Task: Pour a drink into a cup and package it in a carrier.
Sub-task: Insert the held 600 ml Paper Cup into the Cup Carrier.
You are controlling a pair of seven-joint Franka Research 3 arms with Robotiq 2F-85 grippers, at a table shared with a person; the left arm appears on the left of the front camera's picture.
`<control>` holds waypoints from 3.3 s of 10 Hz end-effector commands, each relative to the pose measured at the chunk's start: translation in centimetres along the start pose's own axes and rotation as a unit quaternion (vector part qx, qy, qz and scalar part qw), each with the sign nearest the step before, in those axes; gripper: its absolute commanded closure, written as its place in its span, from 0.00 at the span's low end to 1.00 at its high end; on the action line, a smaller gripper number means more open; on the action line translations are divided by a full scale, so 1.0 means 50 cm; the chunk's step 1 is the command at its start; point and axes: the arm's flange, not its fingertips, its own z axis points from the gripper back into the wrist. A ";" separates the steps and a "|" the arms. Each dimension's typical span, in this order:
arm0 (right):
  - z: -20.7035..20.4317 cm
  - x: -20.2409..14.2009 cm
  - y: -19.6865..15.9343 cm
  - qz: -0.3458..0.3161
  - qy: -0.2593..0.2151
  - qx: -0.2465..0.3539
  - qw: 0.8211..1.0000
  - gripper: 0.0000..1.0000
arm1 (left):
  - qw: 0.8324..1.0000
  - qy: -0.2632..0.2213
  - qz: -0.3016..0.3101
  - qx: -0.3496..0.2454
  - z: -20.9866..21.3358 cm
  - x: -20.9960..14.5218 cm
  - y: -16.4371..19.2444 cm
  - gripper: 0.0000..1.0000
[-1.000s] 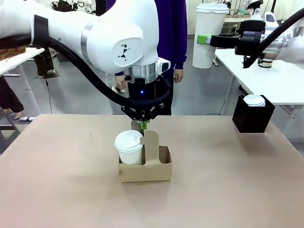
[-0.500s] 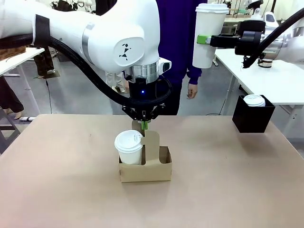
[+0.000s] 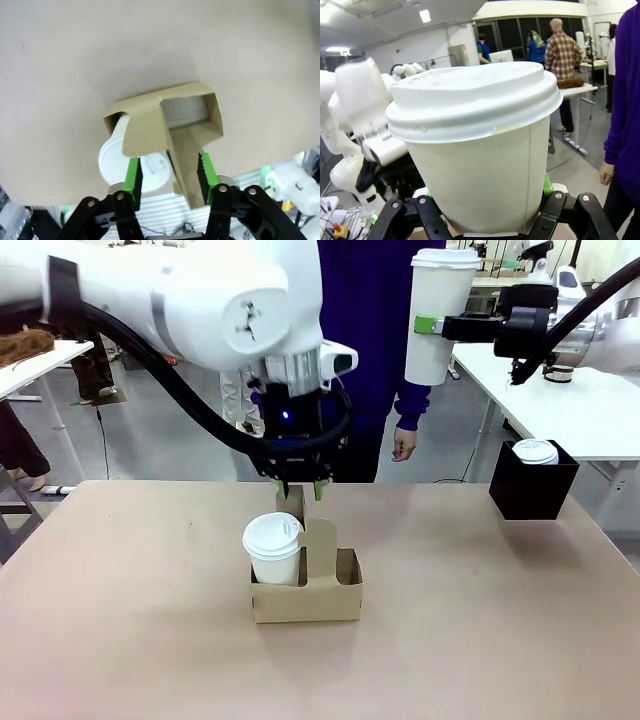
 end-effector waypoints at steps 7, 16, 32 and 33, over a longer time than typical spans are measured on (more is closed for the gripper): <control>-0.125 -0.202 0.027 0.104 -0.005 0.217 0.971 0.20 | 0.958 0.050 -0.281 -0.017 0.152 -0.099 0.251 0.00; -0.171 -0.299 0.029 0.016 0.014 0.273 0.962 0.20 | 0.946 0.032 -0.319 -0.037 0.126 -0.094 0.328 0.00; -0.273 -0.519 0.089 -0.031 0.006 0.371 0.928 0.20 | 0.878 -0.087 -0.449 -0.140 0.051 -0.164 0.639 0.00; -0.273 -0.530 0.090 -0.034 0.007 0.373 0.927 0.20 | 0.872 -0.090 -0.464 -0.128 0.044 -0.162 0.645 0.00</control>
